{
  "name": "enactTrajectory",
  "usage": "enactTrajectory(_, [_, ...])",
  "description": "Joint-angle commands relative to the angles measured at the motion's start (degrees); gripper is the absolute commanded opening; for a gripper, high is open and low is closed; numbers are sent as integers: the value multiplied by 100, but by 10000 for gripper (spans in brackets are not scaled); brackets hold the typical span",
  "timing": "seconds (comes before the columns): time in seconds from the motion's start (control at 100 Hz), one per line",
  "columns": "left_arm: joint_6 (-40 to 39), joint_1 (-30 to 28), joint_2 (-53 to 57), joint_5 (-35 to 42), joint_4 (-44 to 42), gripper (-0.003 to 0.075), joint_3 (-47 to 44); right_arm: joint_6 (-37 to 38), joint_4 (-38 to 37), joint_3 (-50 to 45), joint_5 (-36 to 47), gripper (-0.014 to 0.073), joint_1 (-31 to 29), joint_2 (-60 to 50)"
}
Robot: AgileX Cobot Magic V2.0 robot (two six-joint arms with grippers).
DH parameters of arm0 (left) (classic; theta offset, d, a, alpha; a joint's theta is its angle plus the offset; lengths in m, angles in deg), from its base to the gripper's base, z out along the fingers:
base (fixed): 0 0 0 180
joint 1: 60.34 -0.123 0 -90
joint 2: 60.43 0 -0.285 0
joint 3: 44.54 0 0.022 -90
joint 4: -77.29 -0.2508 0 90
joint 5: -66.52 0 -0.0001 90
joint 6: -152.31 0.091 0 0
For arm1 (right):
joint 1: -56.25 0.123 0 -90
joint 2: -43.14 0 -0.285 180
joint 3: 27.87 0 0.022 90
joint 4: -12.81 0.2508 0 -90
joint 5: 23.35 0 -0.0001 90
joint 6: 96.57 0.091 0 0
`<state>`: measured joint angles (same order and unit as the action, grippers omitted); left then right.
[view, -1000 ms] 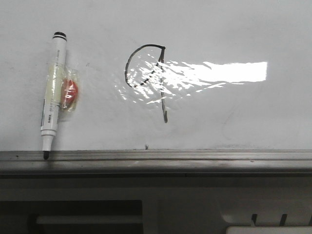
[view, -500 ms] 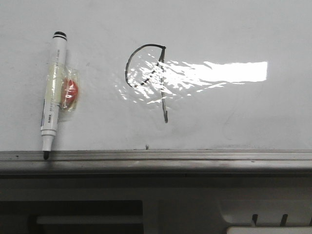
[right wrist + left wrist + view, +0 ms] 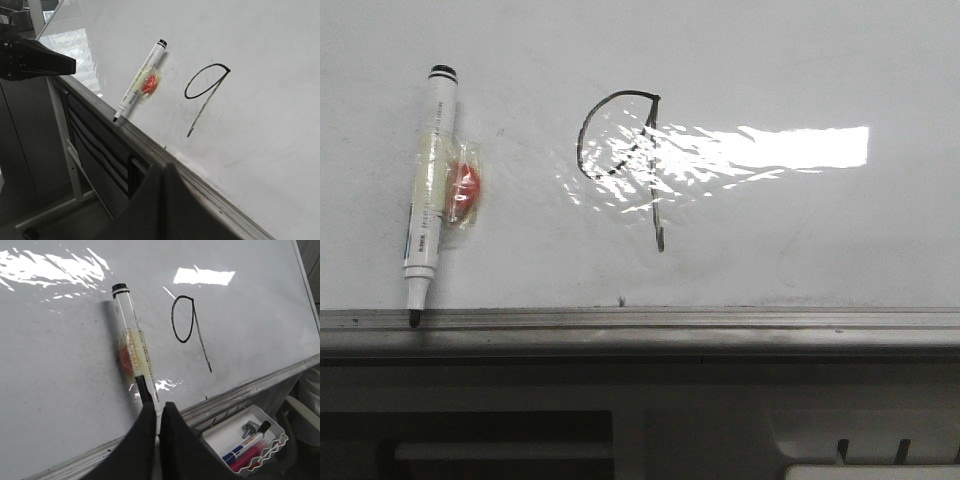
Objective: Write number 9 on whiteboard
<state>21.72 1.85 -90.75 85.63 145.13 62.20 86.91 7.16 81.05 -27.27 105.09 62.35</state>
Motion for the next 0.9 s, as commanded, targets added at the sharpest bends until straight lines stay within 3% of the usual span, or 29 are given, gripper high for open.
enactTrajectory(0.0, [6,24,-39,167,-117,-20,149,-43,-25,161,473,-69,-9,36])
enactTrajectory(0.1, [6,-69,-39,328,-398,-20,145,-43,-25,161,473,-69,-9,36])
enactTrajectory(0.2, [-332,-556,-39,410,-1059,-20,145,-43,-25,161,473,-69,-9,36])
enactTrajectory(0.29, [-1380,-1212,-39,178,-2181,-20,145,-43,-25,161,473,-69,-9,36])
enactTrajectory(0.46, [-4275,-2563,-39,-116,-5106,-20,-28,-43,-25,161,473,-69,-9,36])
enactTrajectory(0.56, [-5229,-3144,159,-92,-6167,-20,-242,-43,-25,161,473,-69,-9,36])
enactTrajectory(0.73, [-5334,-3806,828,-63,-6412,-20,-670,-43,-25,161,473,-69,-9,36])
enactTrajectory(0.89, [-5334,-4410,1283,-815,-6412,-20,-656,-43,-25,161,473,-69,-9,36])
